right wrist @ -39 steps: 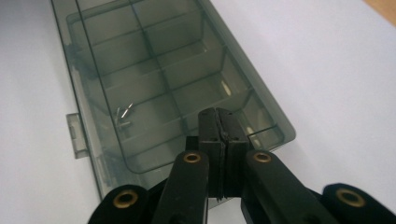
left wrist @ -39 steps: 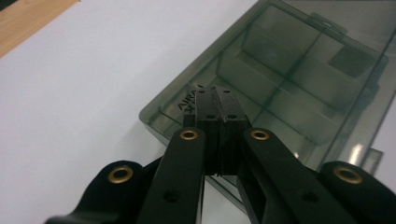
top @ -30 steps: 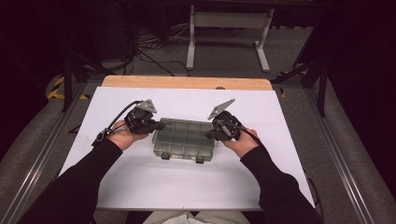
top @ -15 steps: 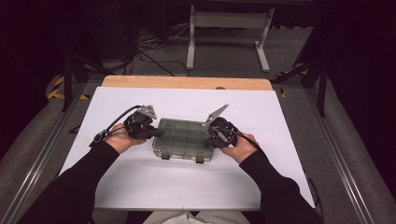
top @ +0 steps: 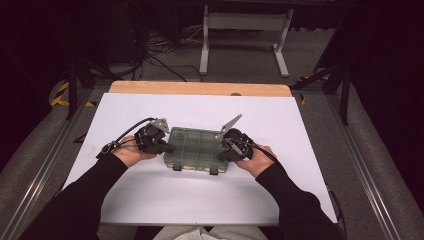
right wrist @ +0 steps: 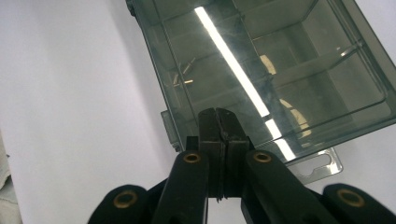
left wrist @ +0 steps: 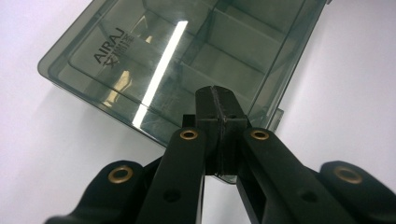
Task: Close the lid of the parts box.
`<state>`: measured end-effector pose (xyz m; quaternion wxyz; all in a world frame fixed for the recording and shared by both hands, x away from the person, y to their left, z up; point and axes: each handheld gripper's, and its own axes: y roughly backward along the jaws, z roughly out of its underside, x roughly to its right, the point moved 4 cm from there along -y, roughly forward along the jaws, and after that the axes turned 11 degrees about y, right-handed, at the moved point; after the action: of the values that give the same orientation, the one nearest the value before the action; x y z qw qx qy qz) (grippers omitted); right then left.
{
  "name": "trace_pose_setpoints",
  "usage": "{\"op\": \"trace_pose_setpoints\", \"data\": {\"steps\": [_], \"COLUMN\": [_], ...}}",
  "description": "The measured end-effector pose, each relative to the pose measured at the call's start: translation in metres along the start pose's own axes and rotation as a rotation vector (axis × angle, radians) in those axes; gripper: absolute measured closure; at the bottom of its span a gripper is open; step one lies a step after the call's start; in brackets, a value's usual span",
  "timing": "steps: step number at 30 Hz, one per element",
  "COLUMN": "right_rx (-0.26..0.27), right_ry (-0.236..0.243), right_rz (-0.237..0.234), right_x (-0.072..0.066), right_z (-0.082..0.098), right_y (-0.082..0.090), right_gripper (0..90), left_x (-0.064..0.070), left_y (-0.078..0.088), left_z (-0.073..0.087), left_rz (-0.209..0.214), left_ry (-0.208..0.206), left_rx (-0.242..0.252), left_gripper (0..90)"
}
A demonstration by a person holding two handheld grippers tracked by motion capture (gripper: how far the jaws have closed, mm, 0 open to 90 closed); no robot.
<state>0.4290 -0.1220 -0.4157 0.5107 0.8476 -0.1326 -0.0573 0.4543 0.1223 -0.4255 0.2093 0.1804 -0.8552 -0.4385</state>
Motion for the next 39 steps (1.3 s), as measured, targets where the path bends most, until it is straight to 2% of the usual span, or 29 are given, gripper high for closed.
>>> {"op": "trace_pose_setpoints", "data": {"steps": [11,18,19,23,24,25,27,28,30,33,37,38,39], "right_rx": [-0.003,-0.016,-0.016,-0.017,-0.022,-0.056,-0.067,-0.072,-0.070,-0.056,-0.052,-0.052,-0.043], "right_ry": [-0.017,-0.023,-0.032,-0.041,-0.045,-0.041,-0.038,-0.030,-0.022,-0.039,-0.051,-0.054,-0.054], "right_rz": [-0.032,-0.027,-0.030,-0.036,-0.032,-0.033,-0.031,-0.015,0.004,-0.011,0.000,-0.001,0.000], "right_x": [-0.003,-0.004,-0.003,-0.003,-0.003,-0.004,-0.006,-0.008,-0.009,-0.007,-0.004,-0.005,-0.006], "right_z": [0.000,-0.001,0.000,0.000,-0.001,0.000,-0.001,-0.002,-0.003,-0.002,0.001,0.002,0.004], "right_y": [0.000,0.000,0.000,0.000,-0.001,-0.003,-0.006,-0.006,-0.006,-0.006,-0.004,-0.004,-0.003], "right_gripper": [90.0,90.0,90.0,90.0,90.0,90.0,90.0,90.0,90.0,90.0,89.5,89.8,89.8], "left_x": [0.002,0.008,0.009,0.010,0.010,0.011,0.013,0.014,0.013,0.013,0.013,0.014,0.015], "left_y": [-0.002,-0.005,-0.005,-0.006,-0.009,-0.010,-0.011,-0.011,-0.011,-0.011,-0.010,-0.009,-0.007], "left_z": [0.002,0.002,0.001,0.001,0.003,0.004,0.004,0.004,0.004,0.003,0.004,0.004,0.005], "left_rz": [0.012,-0.012,-0.026,-0.033,-0.050,-0.039,-0.013,-0.011,-0.008,-0.013,-0.021,-0.019,0.001], "left_ry": [-0.003,-0.035,-0.039,-0.035,-0.038,-0.040,-0.040,-0.038,-0.037,-0.038,-0.044,-0.041,-0.036], "left_rx": [-0.005,-0.003,-0.005,-0.001,-0.035,-0.026,-0.017,-0.016,-0.009,-0.009,-0.010,-0.006,0.010], "left_gripper": [89.5,89.6,89.6,89.7,89.8,89.8,89.8,89.8,89.7,89.5,87.5,86.8,84.3]}}
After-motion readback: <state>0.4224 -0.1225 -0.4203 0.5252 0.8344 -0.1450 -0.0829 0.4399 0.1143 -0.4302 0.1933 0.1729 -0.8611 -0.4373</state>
